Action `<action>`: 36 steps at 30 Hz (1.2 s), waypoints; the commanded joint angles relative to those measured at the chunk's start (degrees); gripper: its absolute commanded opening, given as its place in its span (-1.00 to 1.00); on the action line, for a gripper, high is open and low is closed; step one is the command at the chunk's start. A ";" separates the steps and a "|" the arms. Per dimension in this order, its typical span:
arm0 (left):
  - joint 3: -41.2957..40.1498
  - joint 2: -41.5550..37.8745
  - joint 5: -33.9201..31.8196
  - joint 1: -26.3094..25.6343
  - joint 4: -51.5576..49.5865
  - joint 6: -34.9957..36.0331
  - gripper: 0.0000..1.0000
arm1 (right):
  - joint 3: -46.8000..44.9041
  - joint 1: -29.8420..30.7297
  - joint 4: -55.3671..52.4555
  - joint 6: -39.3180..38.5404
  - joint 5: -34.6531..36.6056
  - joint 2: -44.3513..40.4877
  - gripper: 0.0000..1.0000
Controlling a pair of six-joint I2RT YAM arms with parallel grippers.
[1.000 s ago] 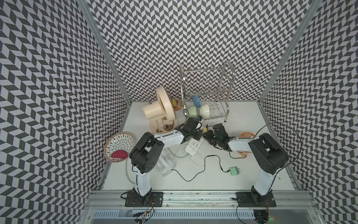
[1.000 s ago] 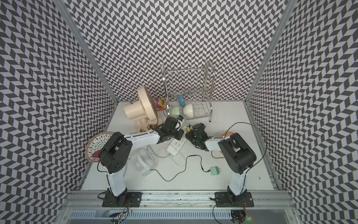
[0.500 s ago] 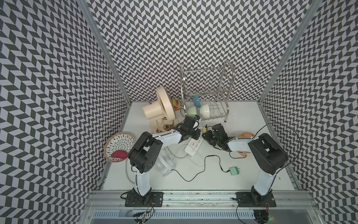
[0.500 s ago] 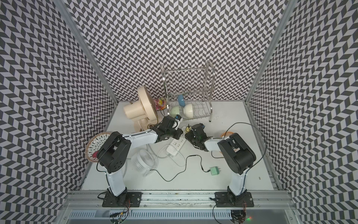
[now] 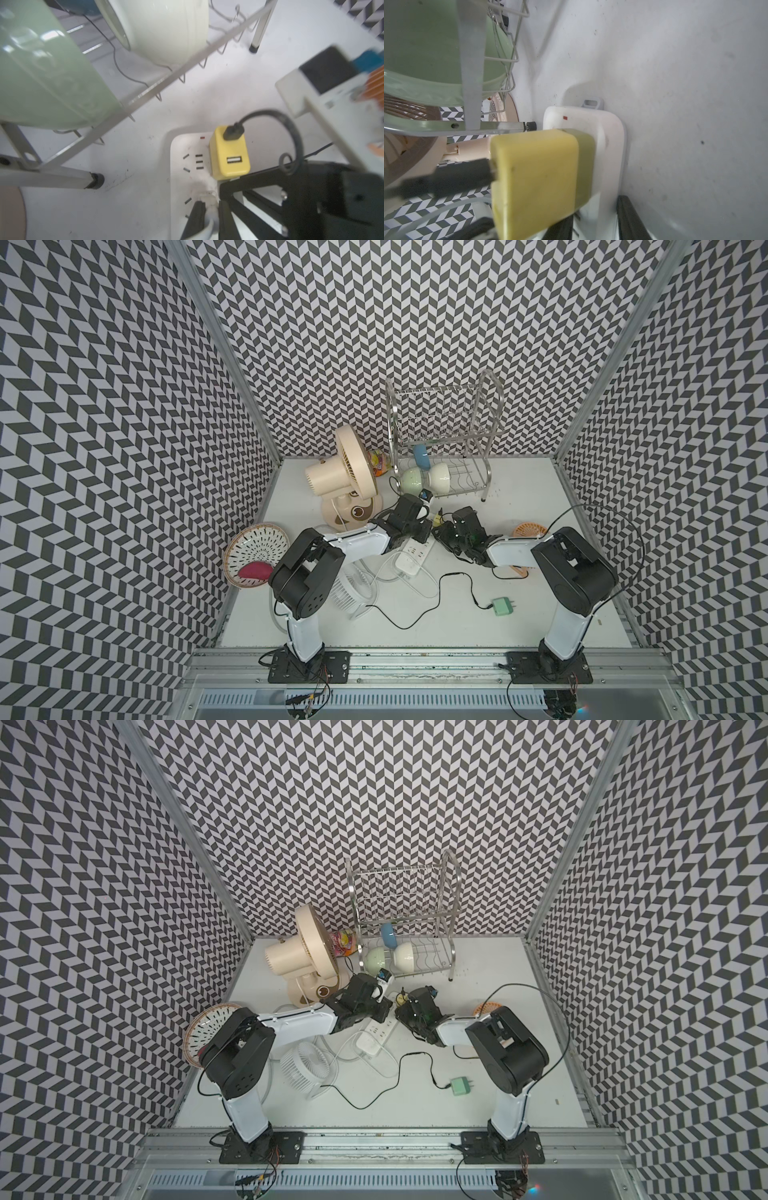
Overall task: Unplug the desk fan from the power strip
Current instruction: Remove the plug from the socket, then place the plug at the center of the board.
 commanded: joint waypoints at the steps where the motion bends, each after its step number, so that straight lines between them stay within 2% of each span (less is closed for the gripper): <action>1: 3.39 -3.28 6.99 -1.94 7.07 -0.01 -1.00 | -2.98 0.78 -12.05 -0.32 0.90 5.31 -0.31; 3: 5.83 -2.02 -2.62 -5.53 1.53 6.74 -1.00 | -2.84 0.78 -12.05 -0.31 0.72 5.60 -0.31; 5: 6.38 -2.05 -5.82 -7.33 0.61 8.73 -1.00 | -2.79 0.78 -12.02 -0.31 0.59 5.77 -0.31; 9: 4.55 -4.04 -3.35 -5.30 2.74 4.41 -1.00 | -2.92 0.78 -11.72 -0.62 0.49 4.65 -0.32; 14: -1.37 -10.60 -1.33 -1.11 4.94 -3.31 -1.00 | -4.04 0.78 -9.42 -2.71 1.13 -1.17 -0.27; 23: -14.90 -21.19 -0.79 4.69 -0.18 -10.41 -1.00 | -6.54 1.52 -2.69 -9.88 -2.77 -11.45 0.17; 32: -23.24 -19.21 3.71 11.37 1.06 -16.15 -0.97 | -7.05 2.26 -9.22 -17.66 -4.82 -19.12 0.26; 36: -25.18 -17.80 6.16 13.21 2.50 -18.79 -0.79 | -7.79 2.50 -11.53 -18.61 -3.62 -22.45 0.26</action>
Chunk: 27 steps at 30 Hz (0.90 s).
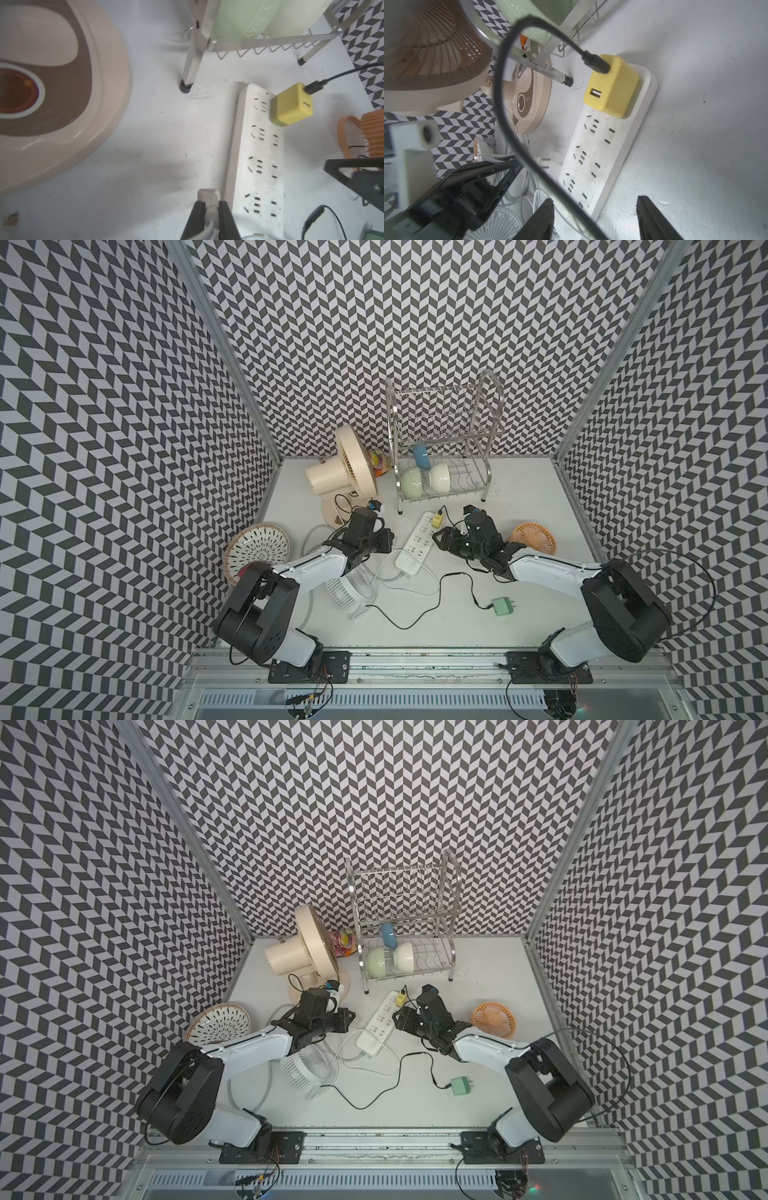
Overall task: Unplug the desk fan from the power strip
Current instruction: Place the plug at the center of the board, then remove the plug from the socket.
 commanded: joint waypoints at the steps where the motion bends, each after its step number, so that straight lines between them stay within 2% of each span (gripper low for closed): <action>1: -1.45 0.76 2.81 1.03 2.28 -2.82 -0.66 | -1.28 0.47 -1.99 -2.61 0.92 -3.19 0.26; 5: -2.54 -0.10 0.57 1.80 1.39 -2.88 0.12 | -1.06 0.73 -3.12 -2.83 2.02 -5.35 0.26; 6: -2.56 -0.60 0.02 1.78 1.16 -2.62 0.26 | -0.77 0.71 -3.58 -2.91 2.28 -5.78 0.26; 8: -2.53 -2.25 -0.37 1.75 0.95 -1.98 0.40 | -0.02 0.81 -4.69 -3.33 3.30 -6.90 0.26; 12: -1.04 -6.29 -1.26 -0.59 -0.24 -1.30 0.49 | 2.08 1.01 -7.49 -5.96 5.34 -9.19 0.26; 17: 2.22 -7.84 -4.57 -7.60 -1.76 -1.23 0.49 | 5.43 1.02 -12.24 -9.80 7.34 -10.75 0.26; 21: 4.37 -4.79 -5.42 -11.10 -1.19 -0.27 0.41 | 8.03 1.01 -15.55 -11.86 9.45 -12.50 0.26; 27: 8.48 3.37 -5.88 -10.96 0.62 0.13 0.43 | 11.61 0.90 -18.05 -13.80 12.03 -12.29 0.31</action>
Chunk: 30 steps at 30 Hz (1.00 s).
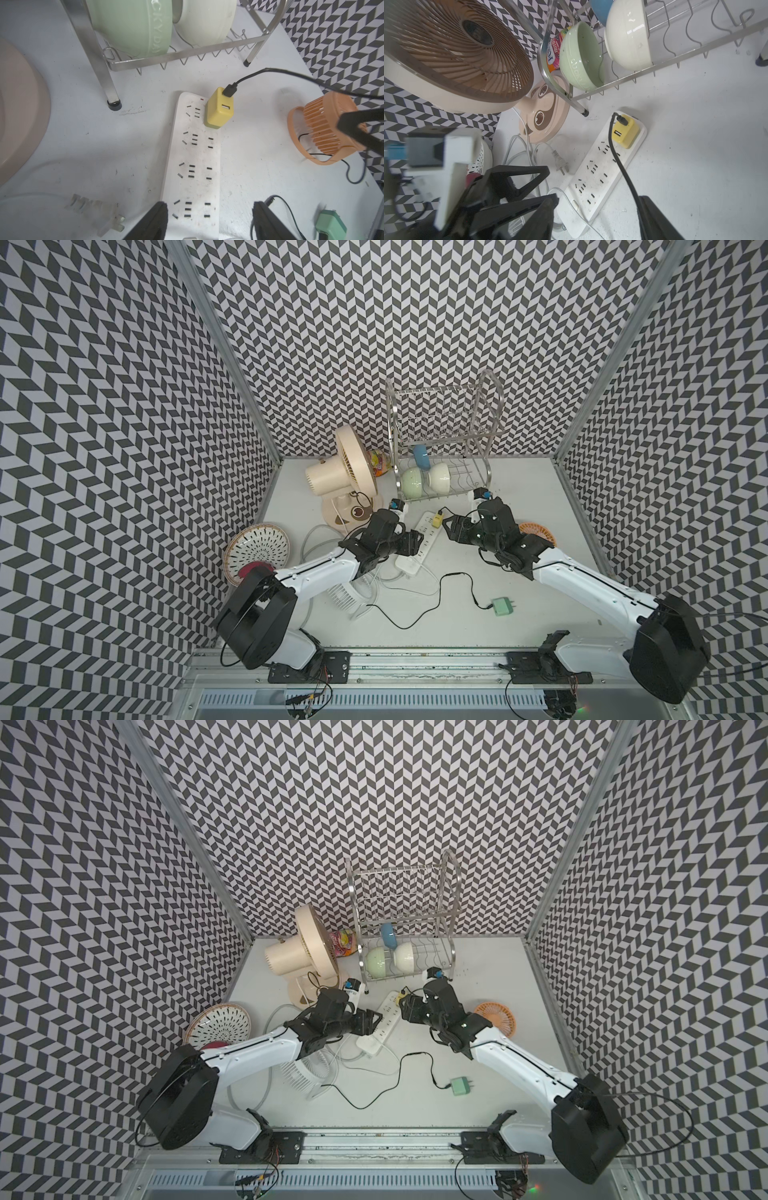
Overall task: Unplug the desk fan from the power strip
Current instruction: Remove the plug from the socket.
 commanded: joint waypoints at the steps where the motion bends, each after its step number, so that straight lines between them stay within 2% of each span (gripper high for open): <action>1: 2.70 3.75 -1.35 0.57 1.38 1.02 0.45 | 2.91 0.21 -1.71 -2.49 2.23 -0.04 0.32; 7: 3.59 8.90 -0.39 0.64 2.94 0.14 0.47 | 6.32 0.32 -3.79 -3.12 -2.96 6.09 0.32; 11: 0.83 8.66 0.72 0.46 4.16 -1.86 0.34 | 7.66 0.29 -4.02 -2.51 -3.31 11.42 0.32; 17: -3.56 7.62 2.22 -0.69 6.96 -5.48 0.08 | 11.34 0.33 -3.99 -1.40 -0.89 18.55 0.29; 22: -4.32 7.58 2.96 -2.76 8.87 -7.95 -0.05 | 15.07 0.29 -4.70 0.12 3.89 23.71 0.22; 30: -3.35 9.02 1.29 -5.03 9.83 -10.85 -0.11 | 22.35 0.33 -12.59 3.19 13.51 30.30 0.02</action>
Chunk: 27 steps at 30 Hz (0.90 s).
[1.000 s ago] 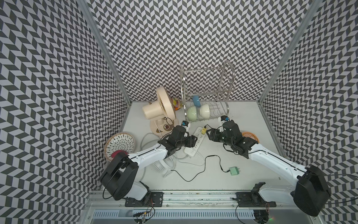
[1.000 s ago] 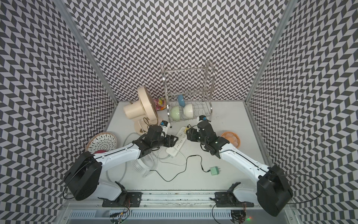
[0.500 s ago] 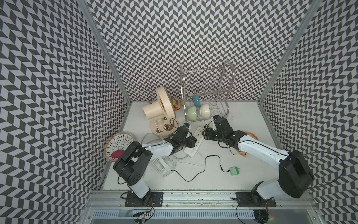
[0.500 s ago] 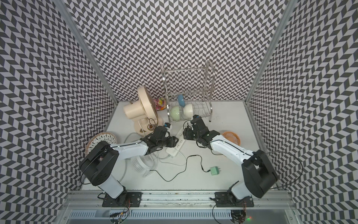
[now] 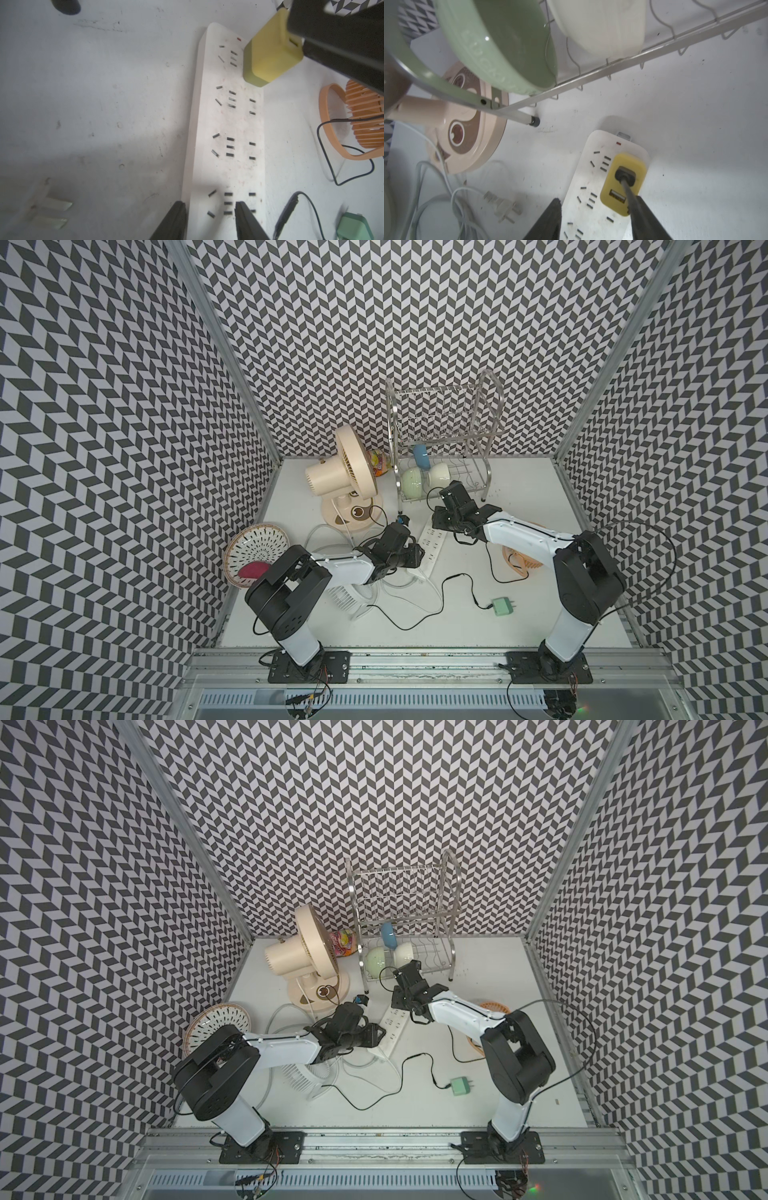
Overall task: Unplug the desk fan from the power strip
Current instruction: Remove the plug from the socket.
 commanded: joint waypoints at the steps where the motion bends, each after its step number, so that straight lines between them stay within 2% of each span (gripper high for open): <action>1: 0.76 0.43 -0.17 -0.91 1.99 -1.38 -0.11 | 1.31 0.29 -3.33 1.93 5.32 0.74 0.01; 7: 1.36 1.40 -1.68 -0.97 1.38 -0.56 -0.11 | -1.93 0.16 -2.36 2.24 7.10 -1.40 0.06; 16: 3.62 1.37 -1.39 -1.37 -0.48 1.43 -0.08 | 3.48 -0.22 -2.97 -0.10 7.06 3.91 0.01; 22: 6.23 3.37 -1.41 -1.44 -2.24 3.84 -0.06 | 4.18 -0.37 -3.61 0.16 7.63 5.40 -0.12; 27: 6.99 5.55 -1.87 -1.42 -3.42 4.91 -0.07 | 4.38 -0.40 -3.36 -0.03 7.49 5.66 -0.32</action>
